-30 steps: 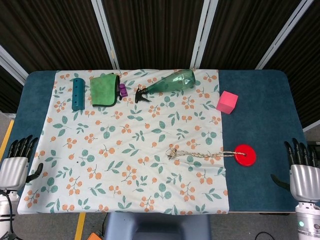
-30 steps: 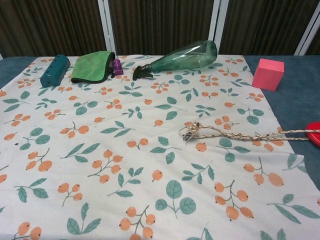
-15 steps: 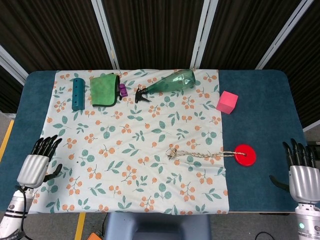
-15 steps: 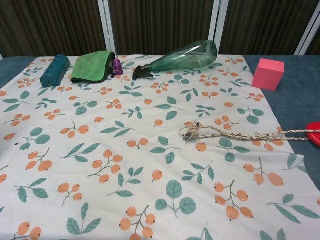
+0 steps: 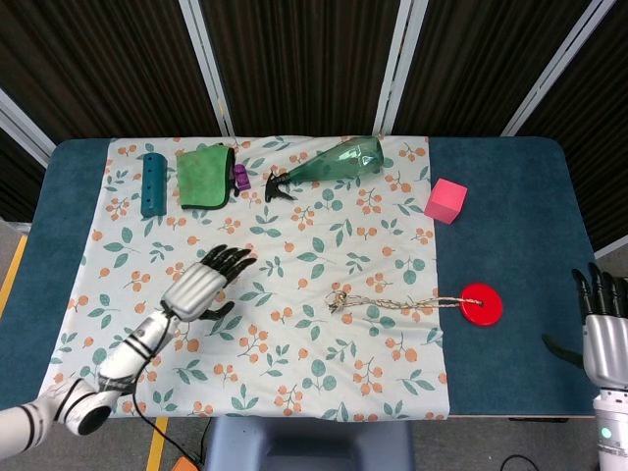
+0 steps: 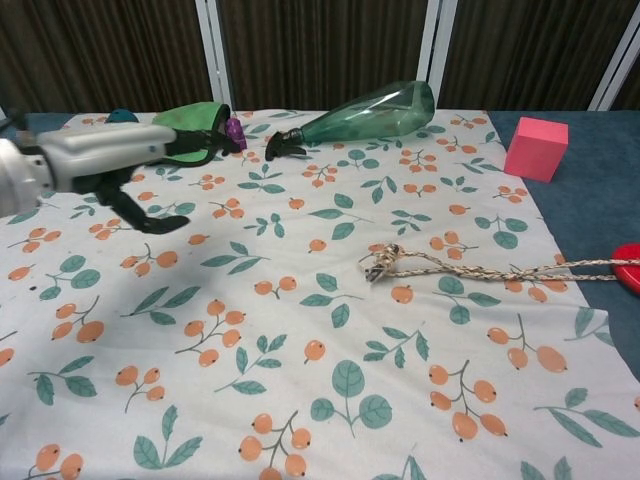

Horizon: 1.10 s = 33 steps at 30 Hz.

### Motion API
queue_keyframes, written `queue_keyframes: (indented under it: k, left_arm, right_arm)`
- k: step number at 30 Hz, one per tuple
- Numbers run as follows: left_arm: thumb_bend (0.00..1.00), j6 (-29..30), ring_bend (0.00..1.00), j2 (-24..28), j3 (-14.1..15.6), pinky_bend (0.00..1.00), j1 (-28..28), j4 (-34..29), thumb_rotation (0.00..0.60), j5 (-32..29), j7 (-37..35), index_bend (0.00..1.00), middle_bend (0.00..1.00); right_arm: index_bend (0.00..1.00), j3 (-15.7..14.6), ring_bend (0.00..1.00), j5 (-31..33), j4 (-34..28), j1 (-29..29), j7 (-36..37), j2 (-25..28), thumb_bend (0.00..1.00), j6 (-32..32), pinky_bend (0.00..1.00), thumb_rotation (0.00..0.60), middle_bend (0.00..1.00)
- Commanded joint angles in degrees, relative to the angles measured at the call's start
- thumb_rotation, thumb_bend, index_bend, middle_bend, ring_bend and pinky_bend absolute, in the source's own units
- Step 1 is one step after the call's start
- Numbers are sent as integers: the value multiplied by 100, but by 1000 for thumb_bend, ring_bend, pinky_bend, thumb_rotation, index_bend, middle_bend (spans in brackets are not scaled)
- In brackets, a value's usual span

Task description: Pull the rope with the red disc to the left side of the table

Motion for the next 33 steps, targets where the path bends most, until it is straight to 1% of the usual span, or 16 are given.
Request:
queue_keyframes:
  k: [1,9,13,15,20,23,30,33]
  left_arm:
    - [385,-697,0,-469,-263,5,-576,274,600,-626,45,0,0]
    - [363,-1671,0,-1279,-425,0,-1305,1120,599,-1767,98,0,0]
    - [357,-1924,0,-1515,-452,0,-1538,1320,553,-2159,47,0,0]
    - [354,-2033,0,-1573,-481,0,-1644,1347,540,-2297,9,0,0]
    - [351,-2220,0,-1686,-597,0,-1947,1329,527,-2538,-90,0,0]
    - [353,-2151,0,-1825,-605,0,-2101,1409,531,-2561,-41,13,0]
    - [355,-2201,0,-2306,-489,0,-2496,1965,522,-2851,174,73,1]
    - [362,-2171,0,-2488,-448,0,-2615,2186,514,-2997,258,147,1]
  right_arm:
    - [0,20,0,27,3,-1,-5,16,241,-1,0,600,0]
    - [0,42,0,82,18,-41,17,-6,241,38,0,600,0]
    - [0,44,0,120,46,-69,28,-7,241,46,0,600,0]
    - [0,55,0,136,63,-81,47,-7,241,59,0,600,0]
    - [0,77,0,203,107,-90,62,-26,241,38,0,600,0]
    - [0,87,0,250,129,-94,55,-41,241,15,0,600,0]
    - [0,97,0,306,168,-123,123,-41,241,0,0,600,0]
    - [0,111,0,352,183,-151,177,-26,241,5,0,600,0]
